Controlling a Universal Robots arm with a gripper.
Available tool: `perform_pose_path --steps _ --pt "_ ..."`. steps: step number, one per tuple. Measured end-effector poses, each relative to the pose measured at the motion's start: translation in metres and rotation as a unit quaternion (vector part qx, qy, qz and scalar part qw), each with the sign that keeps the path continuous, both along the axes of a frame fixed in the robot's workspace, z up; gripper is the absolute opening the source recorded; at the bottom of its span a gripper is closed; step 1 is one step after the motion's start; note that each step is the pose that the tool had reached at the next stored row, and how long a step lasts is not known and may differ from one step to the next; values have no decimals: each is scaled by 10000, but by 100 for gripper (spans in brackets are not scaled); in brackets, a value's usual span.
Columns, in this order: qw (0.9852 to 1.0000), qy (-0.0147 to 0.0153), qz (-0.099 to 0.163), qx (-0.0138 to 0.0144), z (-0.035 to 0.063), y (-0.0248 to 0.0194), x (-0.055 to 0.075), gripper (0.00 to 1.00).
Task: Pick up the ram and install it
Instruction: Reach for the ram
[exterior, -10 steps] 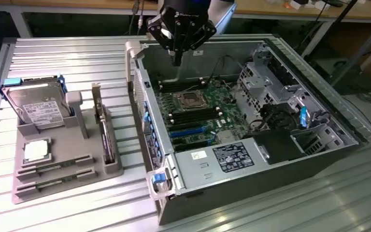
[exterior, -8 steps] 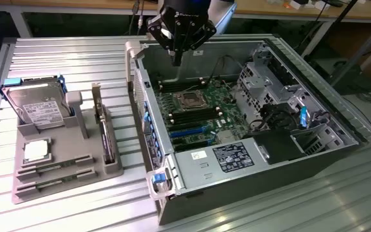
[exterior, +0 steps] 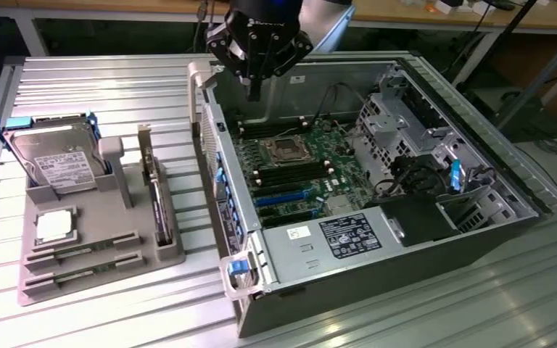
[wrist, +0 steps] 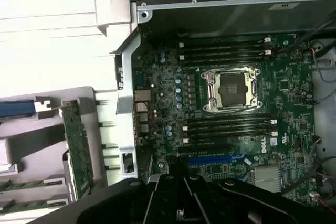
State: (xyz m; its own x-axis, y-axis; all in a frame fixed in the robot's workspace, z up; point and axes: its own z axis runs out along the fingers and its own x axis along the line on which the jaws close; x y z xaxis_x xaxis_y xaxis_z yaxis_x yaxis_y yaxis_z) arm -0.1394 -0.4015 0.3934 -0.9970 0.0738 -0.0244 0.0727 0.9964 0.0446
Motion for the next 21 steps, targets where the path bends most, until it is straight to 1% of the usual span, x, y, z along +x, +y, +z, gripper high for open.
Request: perform_pose_path --steps 1,10,12,13,15,17,18,21 --pt "10000 0 13 1 -1 -21 -61 10" --pt "9999 0 114 2 -3 -109 -261 10" --pt "9999 0 150 4 -3 -154 -313 10" --pt "9999 -1 173 7 -4 -185 -347 10" --pt "9998 0 194 9 -4 -215 -384 10" --pt "9997 -1 228 10 -4 -272 -489 10" --pt "9997 -1 238 10 -4 -294 -540 10" --pt "9997 -1 259 10 -4 -338 -656 10"
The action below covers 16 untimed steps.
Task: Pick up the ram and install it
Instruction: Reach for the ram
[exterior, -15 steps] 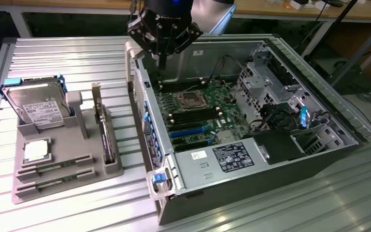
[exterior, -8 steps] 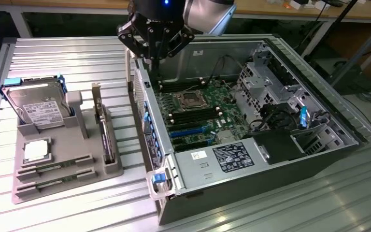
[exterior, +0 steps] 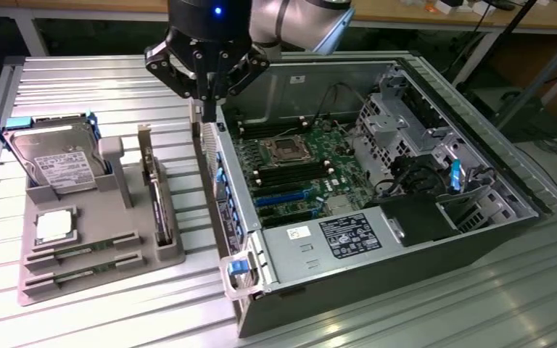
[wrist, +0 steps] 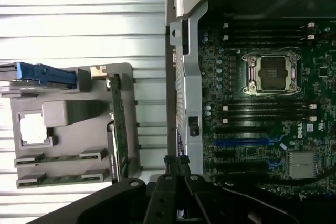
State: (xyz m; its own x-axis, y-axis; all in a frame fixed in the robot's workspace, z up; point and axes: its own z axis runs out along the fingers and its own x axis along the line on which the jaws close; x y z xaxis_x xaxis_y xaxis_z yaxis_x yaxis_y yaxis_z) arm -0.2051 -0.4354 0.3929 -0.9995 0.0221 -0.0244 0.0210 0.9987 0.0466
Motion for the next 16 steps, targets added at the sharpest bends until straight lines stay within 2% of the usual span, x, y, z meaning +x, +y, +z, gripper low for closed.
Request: perform_pose_path --steps 3,7,14,16 --pt "10000 1 17 -1 1 -35 -97 10" --pt "10000 1 51 -1 0 -107 -306 10" --pt "10000 0 76 0 0 -182 -570 10" --pt "10000 0 86 0 -1 -212 -681 10"
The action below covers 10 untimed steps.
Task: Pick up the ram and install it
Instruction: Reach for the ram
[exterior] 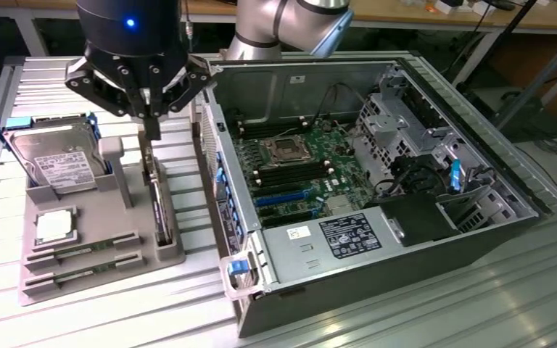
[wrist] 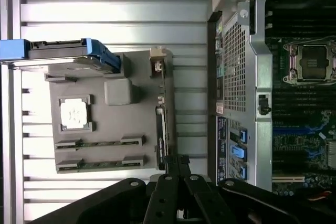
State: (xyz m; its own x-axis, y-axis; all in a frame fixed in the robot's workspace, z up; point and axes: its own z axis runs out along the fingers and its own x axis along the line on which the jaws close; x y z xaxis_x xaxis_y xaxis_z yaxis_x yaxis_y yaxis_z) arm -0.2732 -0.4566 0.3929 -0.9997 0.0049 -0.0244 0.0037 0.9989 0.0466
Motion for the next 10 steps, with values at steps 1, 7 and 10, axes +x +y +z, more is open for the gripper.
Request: perform_pose_path --steps 1,7,10 --pt "10000 0 4 0 0 -13 -46 10" --pt "10000 0 31 0 -1 -102 -363 10" --pt "10000 0 50 0 -2 -156 -521 10"
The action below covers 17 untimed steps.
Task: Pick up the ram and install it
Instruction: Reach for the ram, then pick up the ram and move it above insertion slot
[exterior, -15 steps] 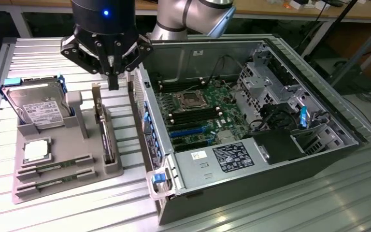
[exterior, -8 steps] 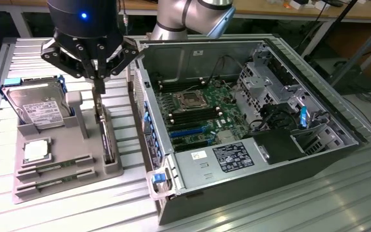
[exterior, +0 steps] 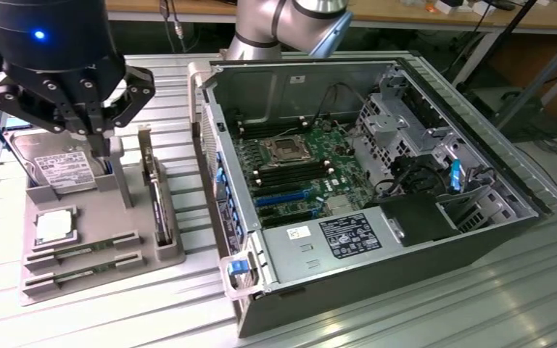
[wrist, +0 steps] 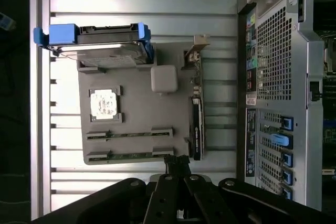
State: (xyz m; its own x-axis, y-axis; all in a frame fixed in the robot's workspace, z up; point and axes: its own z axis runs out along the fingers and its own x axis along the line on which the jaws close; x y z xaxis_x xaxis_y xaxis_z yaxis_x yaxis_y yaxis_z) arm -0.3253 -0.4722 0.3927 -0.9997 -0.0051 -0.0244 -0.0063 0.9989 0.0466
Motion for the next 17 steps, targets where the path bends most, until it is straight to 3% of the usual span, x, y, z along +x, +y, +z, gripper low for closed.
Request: perform_pose_path --steps 12,17 --pt "10000 0 45 0 -6 -151 -435 10" --pt "10000 0 45 0 -6 -151 -435 10"
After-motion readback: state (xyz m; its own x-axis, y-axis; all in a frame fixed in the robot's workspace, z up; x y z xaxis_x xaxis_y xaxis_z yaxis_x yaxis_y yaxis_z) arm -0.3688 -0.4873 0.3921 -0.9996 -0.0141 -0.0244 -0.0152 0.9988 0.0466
